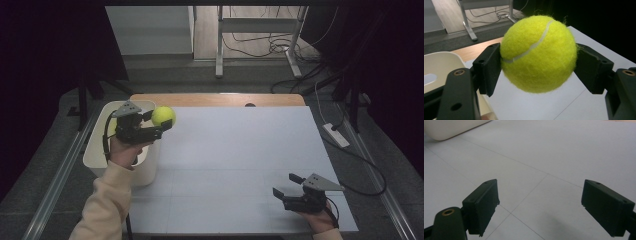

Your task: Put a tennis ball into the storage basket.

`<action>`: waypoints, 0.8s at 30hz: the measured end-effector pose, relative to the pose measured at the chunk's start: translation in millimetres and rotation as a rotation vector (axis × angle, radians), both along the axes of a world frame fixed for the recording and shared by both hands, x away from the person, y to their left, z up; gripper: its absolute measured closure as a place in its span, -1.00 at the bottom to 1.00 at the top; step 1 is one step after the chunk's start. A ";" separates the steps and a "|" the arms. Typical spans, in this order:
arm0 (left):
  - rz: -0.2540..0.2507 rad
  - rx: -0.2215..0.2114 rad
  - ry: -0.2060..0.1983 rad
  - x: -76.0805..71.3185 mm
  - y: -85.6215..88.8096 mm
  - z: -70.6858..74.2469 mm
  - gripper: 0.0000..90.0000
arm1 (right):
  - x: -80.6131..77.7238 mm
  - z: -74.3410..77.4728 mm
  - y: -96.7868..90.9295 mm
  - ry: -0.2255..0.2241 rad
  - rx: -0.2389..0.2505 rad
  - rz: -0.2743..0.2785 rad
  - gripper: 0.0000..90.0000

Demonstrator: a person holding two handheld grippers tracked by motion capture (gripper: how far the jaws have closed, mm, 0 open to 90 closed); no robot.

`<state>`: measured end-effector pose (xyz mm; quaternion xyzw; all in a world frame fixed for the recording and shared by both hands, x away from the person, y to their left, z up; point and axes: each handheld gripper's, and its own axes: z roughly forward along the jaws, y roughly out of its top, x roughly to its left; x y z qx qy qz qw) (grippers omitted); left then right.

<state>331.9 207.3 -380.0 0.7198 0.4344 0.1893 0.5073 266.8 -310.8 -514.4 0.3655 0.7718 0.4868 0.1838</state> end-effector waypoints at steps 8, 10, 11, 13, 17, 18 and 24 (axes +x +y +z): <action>0.032 -0.001 0.008 1.2 11.1 -2.4 -0.39 | -0.5 0.3 0.2 -0.001 -0.001 0.001 -0.69; 0.042 -0.002 0.011 1.4 14.1 -3.1 -0.39 | -0.9 0.7 0.3 -0.002 -0.004 0.002 -0.69; 0.045 -0.003 0.012 1.3 15.2 -3.2 -0.39 | -1.0 0.7 0.3 -0.002 -0.004 0.002 -0.69; 0.051 -0.003 0.012 1.3 17.2 -3.5 -0.39 | -0.9 0.6 0.3 -0.001 -0.004 0.002 -0.69; 0.068 -0.005 0.016 1.9 21.8 -4.7 -0.39 | -0.8 0.5 0.4 -0.001 -0.002 0.004 -0.69; 0.072 -0.003 0.017 2.1 22.9 -5.0 -0.39 | -0.8 0.5 0.5 -0.001 -0.002 0.004 -0.69; 0.093 0.003 0.025 2.8 28.9 -7.1 -0.39 | -0.6 0.4 0.9 -0.001 -0.001 0.004 -0.69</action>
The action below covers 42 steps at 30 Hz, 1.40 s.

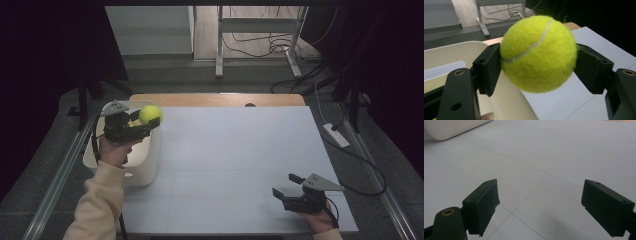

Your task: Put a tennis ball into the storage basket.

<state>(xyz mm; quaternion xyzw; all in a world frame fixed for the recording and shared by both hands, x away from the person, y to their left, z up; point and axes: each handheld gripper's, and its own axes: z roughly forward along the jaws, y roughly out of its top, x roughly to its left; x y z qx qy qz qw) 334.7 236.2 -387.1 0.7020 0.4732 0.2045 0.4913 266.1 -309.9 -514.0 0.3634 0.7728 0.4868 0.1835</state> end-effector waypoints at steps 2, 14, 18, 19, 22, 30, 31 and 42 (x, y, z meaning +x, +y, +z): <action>0.011 0.002 0.003 0.0 3.3 -0.6 -0.39 | -0.2 0.0 0.2 0.000 -0.003 -0.001 -0.69; 0.059 0.002 0.023 1.0 17.7 -5.3 -0.39 | 0.2 -0.2 0.9 0.000 -0.003 0.001 -0.69; 0.074 0.011 0.034 2.2 21.4 -7.8 -0.39 | 0.0 0.0 0.5 0.000 -0.001 0.001 -0.69; 0.079 0.016 0.036 2.6 22.5 -8.4 -0.39 | 0.0 0.1 0.3 -0.001 -0.002 0.000 -0.69; 0.093 0.023 0.046 3.9 25.8 -10.3 -0.39 | 0.2 0.2 0.2 -0.002 -0.002 -0.001 -0.69; 0.116 0.041 0.066 6.2 32.5 -13.8 -0.39 | 0.5 -0.3 0.9 0.001 -0.002 0.000 -0.69; 0.119 0.041 0.070 6.3 33.1 -14.1 -0.40 | 0.4 -0.3 0.9 0.001 -0.002 0.000 -0.69; 0.151 0.073 0.095 7.2 41.6 -17.9 -0.40 | 0.7 -0.9 1.3 0.002 -0.005 0.003 -0.69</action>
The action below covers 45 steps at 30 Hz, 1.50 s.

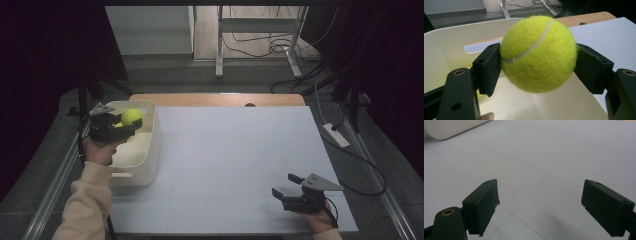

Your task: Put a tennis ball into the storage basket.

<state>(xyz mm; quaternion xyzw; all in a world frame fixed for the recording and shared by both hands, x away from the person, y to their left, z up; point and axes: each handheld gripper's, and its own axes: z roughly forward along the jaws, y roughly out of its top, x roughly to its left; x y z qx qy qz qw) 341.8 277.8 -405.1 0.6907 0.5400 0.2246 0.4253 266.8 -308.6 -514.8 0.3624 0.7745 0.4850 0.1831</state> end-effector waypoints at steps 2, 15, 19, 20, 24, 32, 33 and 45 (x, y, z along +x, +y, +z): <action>0.002 0.006 0.007 0.0 1.7 0.1 -0.40 | 0.0 0.0 0.1 0.000 0.000 0.000 -0.69; 0.040 0.064 0.034 0.7 12.1 3.0 -0.40 | 0.7 -0.7 0.8 0.004 0.000 0.002 -0.69; 0.053 0.078 0.048 1.3 15.9 3.0 -0.40 | 0.6 -0.7 0.7 0.004 0.000 0.002 -0.69; 0.056 0.081 0.050 1.3 17.2 3.1 -0.40 | 0.7 -0.8 0.6 0.004 0.000 0.002 -0.69; 0.066 0.090 0.054 -0.1 20.5 4.1 -0.40 | 0.9 -0.8 0.7 0.006 0.000 0.002 -0.69; 0.085 0.108 0.064 -1.6 25.5 2.5 -0.40 | 0.8 -0.8 1.3 0.007 -0.004 0.001 -0.69; 0.086 0.113 0.066 -1.4 25.5 2.3 -0.41 | 0.8 -0.7 1.4 0.008 -0.002 0.002 -0.69; 0.106 0.116 0.057 -2.5 27.0 6.8 -0.62 | 1.0 -0.9 1.1 0.006 0.001 0.004 -0.69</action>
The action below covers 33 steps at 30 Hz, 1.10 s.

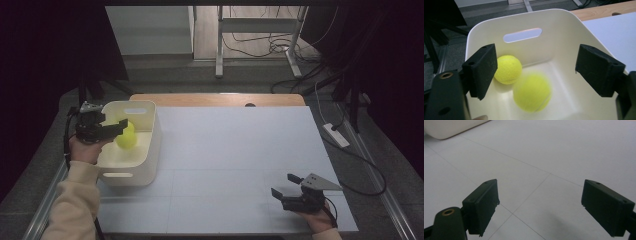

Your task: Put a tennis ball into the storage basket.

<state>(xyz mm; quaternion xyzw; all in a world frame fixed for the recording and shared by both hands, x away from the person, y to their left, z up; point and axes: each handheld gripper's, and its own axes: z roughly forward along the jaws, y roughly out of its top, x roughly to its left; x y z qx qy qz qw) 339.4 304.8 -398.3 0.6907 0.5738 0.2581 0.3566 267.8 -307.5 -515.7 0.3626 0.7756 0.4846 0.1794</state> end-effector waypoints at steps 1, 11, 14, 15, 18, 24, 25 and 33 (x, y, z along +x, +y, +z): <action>-0.005 -0.002 -0.002 -0.3 -0.8 0.1 -0.64 | 0.0 0.1 0.0 0.000 -0.002 -0.001 -0.69; -0.094 -0.085 -0.039 -5.0 -7.4 2.2 -0.72 | -0.1 0.1 -0.3 -0.001 0.000 0.001 -0.69; -0.122 -0.117 -0.053 -7.5 -9.9 3.5 -0.72 | 0.3 -0.1 -0.8 0.000 0.000 -0.001 -0.69; -0.134 -0.127 -0.055 -8.2 -11.2 3.7 -0.72 | 0.3 -0.1 -0.8 0.000 0.000 -0.001 -0.69; -0.170 -0.145 -0.056 -10.9 -17.8 3.9 -0.73 | 0.0 0.1 -0.5 -0.001 0.000 -0.001 -0.69; -0.230 -0.158 -0.078 -17.1 -29.8 5.3 -0.72 | -0.3 0.1 -0.5 0.000 0.001 -0.003 -0.69; -0.235 -0.151 -0.081 -18.2 -32.5 5.5 -0.72 | -0.3 0.1 -0.5 0.000 0.001 -0.003 -0.69; -0.313 -0.139 -0.106 -28.4 -55.7 8.6 -0.72 | -0.8 0.4 -0.6 -0.002 0.000 -0.004 -0.69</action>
